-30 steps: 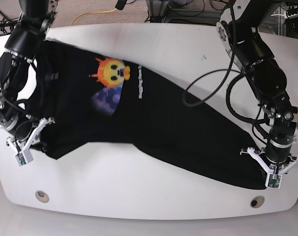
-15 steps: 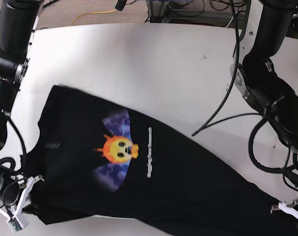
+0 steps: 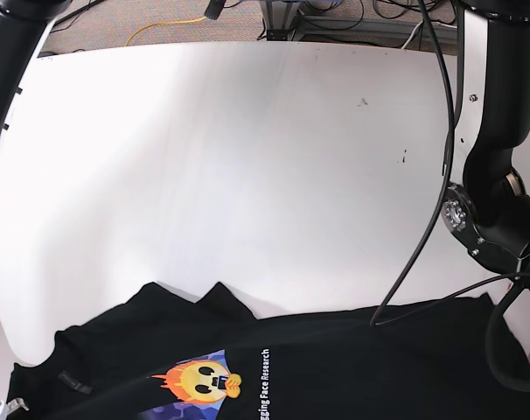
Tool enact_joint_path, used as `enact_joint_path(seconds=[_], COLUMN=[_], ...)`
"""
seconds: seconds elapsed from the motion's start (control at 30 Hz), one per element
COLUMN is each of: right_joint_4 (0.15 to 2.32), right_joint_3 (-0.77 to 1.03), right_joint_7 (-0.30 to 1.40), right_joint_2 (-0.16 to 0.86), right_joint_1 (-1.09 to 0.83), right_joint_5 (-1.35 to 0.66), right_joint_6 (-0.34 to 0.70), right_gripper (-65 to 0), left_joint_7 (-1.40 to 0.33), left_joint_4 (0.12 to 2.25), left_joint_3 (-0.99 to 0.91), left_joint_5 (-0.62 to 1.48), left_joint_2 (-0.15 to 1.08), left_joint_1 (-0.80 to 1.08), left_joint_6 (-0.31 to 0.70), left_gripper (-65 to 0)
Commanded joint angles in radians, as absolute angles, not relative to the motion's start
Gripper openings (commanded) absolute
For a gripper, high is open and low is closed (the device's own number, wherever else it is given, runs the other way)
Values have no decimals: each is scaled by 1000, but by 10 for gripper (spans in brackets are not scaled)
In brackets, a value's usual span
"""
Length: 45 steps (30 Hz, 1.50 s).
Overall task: Fold the T-shirt properly
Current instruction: 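Pull the shirt edge toward the robot with both grippers, flipping it over, then lay the shirt flat and release it from both grippers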
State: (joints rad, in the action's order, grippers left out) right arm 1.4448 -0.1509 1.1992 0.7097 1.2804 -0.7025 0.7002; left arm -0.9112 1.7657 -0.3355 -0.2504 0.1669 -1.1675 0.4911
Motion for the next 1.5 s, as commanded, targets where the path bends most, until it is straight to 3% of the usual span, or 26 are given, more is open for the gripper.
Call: enact_joint_path(seconds=[0.0,0.07,0.4,0.7,1.0,1.47], right_joint_4=[1471,1501,1699,1859,1917,1917], right_joint_3=[-147,-143,188,424,524,605], right_joint_7=[1184,1184,1187,1187,1187,1187], right_joint_2=[737,759,773,634,538,470], right_joint_1=[1306,1287,722,252,-13,-291], right_joint_5=[-700,-702,-776,-771,-769,-776], right_joint_6=[698,698,698,698,698,698], right_gripper=[-650,-650,-650,-650,-650,-650], left_joint_7=[-924,-952,-978,-977,-975,-972], left_joint_4=[1801,1817,1971,2014,2018,2014], left_joint_3=[-312,-309,-329,-427,-559,-693], left_joint_5=[-240,-239,-240,-237,-237,-239], left_joint_2=[199,200,200,191,128,51], left_joint_1=[-1227,-1224,-878,-526,-245,173], left_joint_6=[489,492,553,610,697,698], left_gripper=[-629,-629,-632,-633,-635,-635])
